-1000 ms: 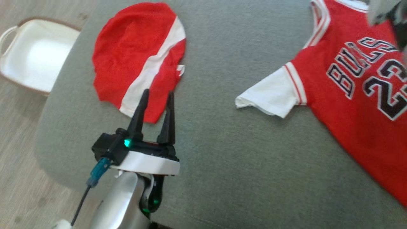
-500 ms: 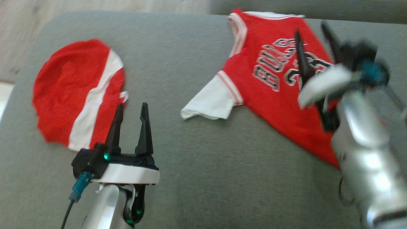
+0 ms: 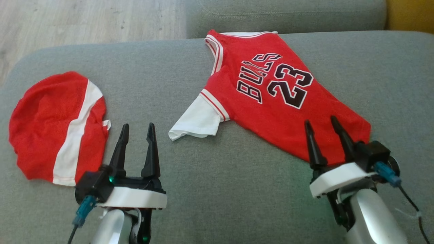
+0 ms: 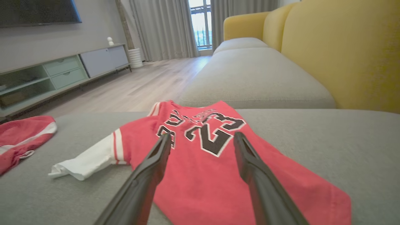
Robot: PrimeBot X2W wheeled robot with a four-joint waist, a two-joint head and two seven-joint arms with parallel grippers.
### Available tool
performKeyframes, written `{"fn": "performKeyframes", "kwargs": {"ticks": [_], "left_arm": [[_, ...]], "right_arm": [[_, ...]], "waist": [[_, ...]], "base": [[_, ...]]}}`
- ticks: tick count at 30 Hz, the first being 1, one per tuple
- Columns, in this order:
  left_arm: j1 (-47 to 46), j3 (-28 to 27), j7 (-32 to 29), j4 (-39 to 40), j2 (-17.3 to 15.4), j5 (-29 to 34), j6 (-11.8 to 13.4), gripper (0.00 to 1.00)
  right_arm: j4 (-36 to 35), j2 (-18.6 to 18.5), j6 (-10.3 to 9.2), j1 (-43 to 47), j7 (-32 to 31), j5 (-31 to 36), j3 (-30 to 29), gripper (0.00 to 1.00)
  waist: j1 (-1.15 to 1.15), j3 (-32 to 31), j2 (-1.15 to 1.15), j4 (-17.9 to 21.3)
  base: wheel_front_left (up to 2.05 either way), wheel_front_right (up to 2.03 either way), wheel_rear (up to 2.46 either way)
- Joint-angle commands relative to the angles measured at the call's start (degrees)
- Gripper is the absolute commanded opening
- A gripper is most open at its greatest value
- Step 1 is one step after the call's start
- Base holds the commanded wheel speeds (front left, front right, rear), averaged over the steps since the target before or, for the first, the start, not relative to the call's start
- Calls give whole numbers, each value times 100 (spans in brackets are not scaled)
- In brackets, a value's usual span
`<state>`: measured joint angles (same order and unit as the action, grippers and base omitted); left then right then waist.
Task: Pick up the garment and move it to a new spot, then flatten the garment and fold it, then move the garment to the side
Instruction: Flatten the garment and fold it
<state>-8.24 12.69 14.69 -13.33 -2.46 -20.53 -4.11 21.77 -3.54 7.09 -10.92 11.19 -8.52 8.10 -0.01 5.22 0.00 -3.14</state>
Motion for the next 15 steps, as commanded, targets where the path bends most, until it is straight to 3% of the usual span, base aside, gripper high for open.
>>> {"fn": "performKeyframes", "kwargs": {"ticks": [1, 8, 15], "left_arm": [[-141, -203, 30, 166, -42, 62, -28, 100], [-193, -74, 31, 140, -42, 37, -43, 100], [-251, 76, 31, 107, -42, -50, 6, 100]], "right_arm": [[-269, 64, 40, -152, -47, -19, 216, 100], [-444, 65, 40, -153, -686, -402, 869, 100], [7, 66, 40, -459, -1128, -938, 1184, 100]], "waist": [[1, 8, 0, -41], [1, 85, 0, -416], [1, 230, 0, -908]], "base": [[0, 0, 0], [0, 0, 0], [0, 0, 0]]}}
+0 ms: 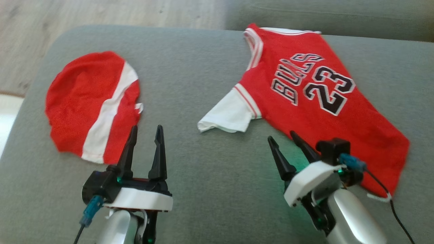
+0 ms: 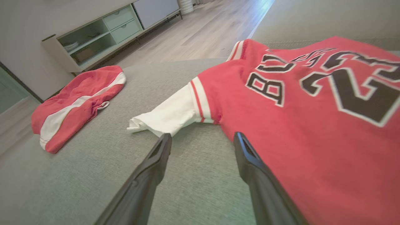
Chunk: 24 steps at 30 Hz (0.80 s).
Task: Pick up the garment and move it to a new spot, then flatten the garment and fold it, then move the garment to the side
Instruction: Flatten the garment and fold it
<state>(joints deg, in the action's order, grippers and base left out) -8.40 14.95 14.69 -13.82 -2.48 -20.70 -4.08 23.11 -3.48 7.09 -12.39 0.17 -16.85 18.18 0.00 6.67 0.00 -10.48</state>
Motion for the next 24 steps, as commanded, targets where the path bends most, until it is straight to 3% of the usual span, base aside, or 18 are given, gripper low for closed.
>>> {"fn": "performKeyframes", "kwargs": {"ticks": [1, 11, 24], "left_arm": [[-241, -139, 31, 149, -40, -41, 6, 100], [-347, -10, 31, 128, -40, -85, 16, 100], [-442, 149, 31, 121, -40, -156, 68, 100]], "right_arm": [[-54, 59, 40, -368, -73, -252, 228, 100], [891, 60, 40, -1043, -380, -1342, 710, 100], [2016, 60, 40, -1868, -99, -2176, 1109, 100]], "waist": [[0, 105, 0, -235], [0, 315, 0, -714], [0, 503, 0, -1012]], "base": [[0, 0, 0], [0, 0, 0], [0, 0, 0]]}}
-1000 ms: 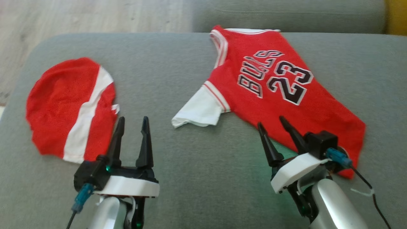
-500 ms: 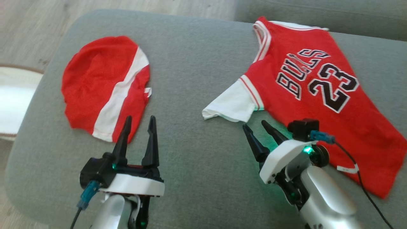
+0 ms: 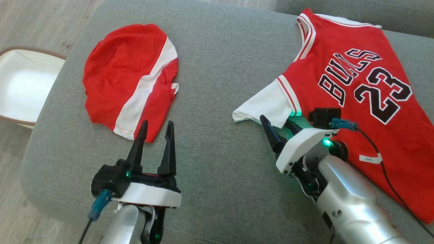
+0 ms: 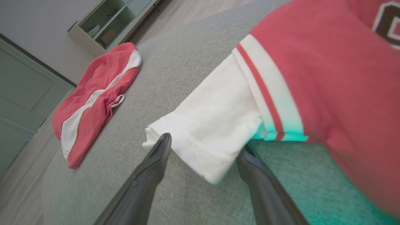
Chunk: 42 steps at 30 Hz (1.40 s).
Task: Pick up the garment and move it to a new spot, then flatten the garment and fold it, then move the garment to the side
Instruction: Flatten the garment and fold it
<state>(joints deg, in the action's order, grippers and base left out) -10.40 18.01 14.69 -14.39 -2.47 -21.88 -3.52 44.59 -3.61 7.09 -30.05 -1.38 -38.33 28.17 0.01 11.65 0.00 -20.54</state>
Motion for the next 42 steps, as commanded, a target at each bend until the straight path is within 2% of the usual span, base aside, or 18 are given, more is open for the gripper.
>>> {"fn": "performKeyframes", "kwargs": {"ticks": [1, 2, 3, 4, 11, 17, 27, 39, 42], "left_arm": [[-243, -150, 31, 180, -41, -44, 15, 100], [-245, -144, 31, 181, -41, -49, 20, 100], [-246, -141, 31, 183, -41, -55, 26, 100], [-245, -141, 31, 186, -41, -59, 33, 100], [-210, -225, 31, 168, -41, -24, 65, 100], [-108, -407, 31, 167, -41, 52, 38, 100], [55, -486, 31, 205, -41, 94, 47, 100], [131, -543, 31, 199, -41, 120, 29, 100], [159, -559, 31, 192, -41, 134, 24, 100]], "right_arm": [[-68, 73, 40, -150, 101, -87, 146, 100], [-14, 73, 40, -193, 146, -160, 185, 100], [38, 73, 40, -236, 186, -225, 234, 60], [75, 73, 40, -276, 232, -284, 298, 0], [324, 73, 40, -472, 724, -460, 655, 0], [437, 73, 40, -320, 1079, -292, 802, 0], [468, -120, 40, 310, 910, 212, 530, 0], [122, -208, 40, 721, 605, 837, 213, 0], [48, -218, 40, 788, 625, 1047, -30, 0]], "waist": [[-1, 14, 0, -14], [-1, 22, 0, -20], [-1, 28, 0, -21], [-1, 32, 0, -17], [-1, -38, 0, 149], [-1, -315, 0, 582], [-1, -643, 0, 1123], [-1, -748, 0, 1285], [-1, -777, 0, 1321]], "base": [[0, 0, 0], [0, 0, 0], [0, 0, 0], [0, 0, 0], [0, 0, 0], [0, 0, 0], [0, 0, 0], [0, 0, 0], [0, 0, 0]]}}
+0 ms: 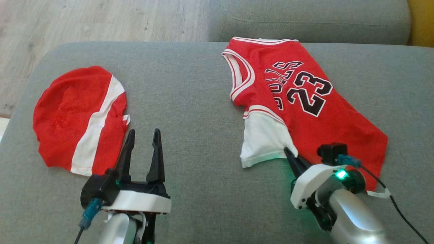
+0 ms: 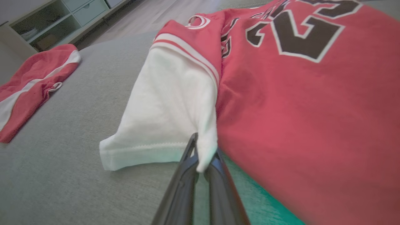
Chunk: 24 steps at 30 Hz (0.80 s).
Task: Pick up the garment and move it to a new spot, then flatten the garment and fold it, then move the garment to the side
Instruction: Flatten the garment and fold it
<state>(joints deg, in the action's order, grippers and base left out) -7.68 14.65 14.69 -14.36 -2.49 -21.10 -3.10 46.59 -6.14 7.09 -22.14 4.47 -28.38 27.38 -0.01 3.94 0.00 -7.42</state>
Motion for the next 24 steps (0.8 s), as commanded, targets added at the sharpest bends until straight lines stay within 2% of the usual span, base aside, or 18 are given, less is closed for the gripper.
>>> {"fn": "performKeyframes", "kwargs": {"ticks": [1, 5, 6, 7, 8, 15, 24], "left_arm": [[-102, -230, 31, 189, -39, 63, -19, 100], [-58, -262, 31, 200, -39, 88, -27, 100], [-44, -265, 31, 201, -39, 96, -30, 100], [-32, -264, 31, 200, -39, 102, -35, 100], [-20, -264, 31, 198, -39, 111, -37, 100], [38, -269, 31, 233, -39, 132, -29, 100], [30, -192, 31, 279, -39, 119, -39, 100]], "right_arm": [[-157, 21, 40, 10, 50, 169, -50, 0], [-240, 43, 40, 105, 12, 549, -477, 0], [-281, 54, 40, 135, -3, 656, -562, 13], [-343, 66, 40, 166, 1, 770, -644, 64], [-404, 93, 40, 211, -9, 819, -760, 100], [-1254, 182, 40, 564, 114, 1426, -1544, 100], [-2838, 288, 40, 1534, 612, 2522, -2886, 100]], "waist": [[1, -18, 0, 22], [1, -58, 0, 99], [1, -70, 0, 121], [1, -82, 0, 146], [1, -97, 0, 169], [1, -162, 0, 389], [1, -73, 0, 594]], "base": [[0, 0, 0], [0, 0, 0], [0, 0, 0], [0, 0, 0], [0, 0, 0], [0, 0, 0], [0, 0, 0]]}}
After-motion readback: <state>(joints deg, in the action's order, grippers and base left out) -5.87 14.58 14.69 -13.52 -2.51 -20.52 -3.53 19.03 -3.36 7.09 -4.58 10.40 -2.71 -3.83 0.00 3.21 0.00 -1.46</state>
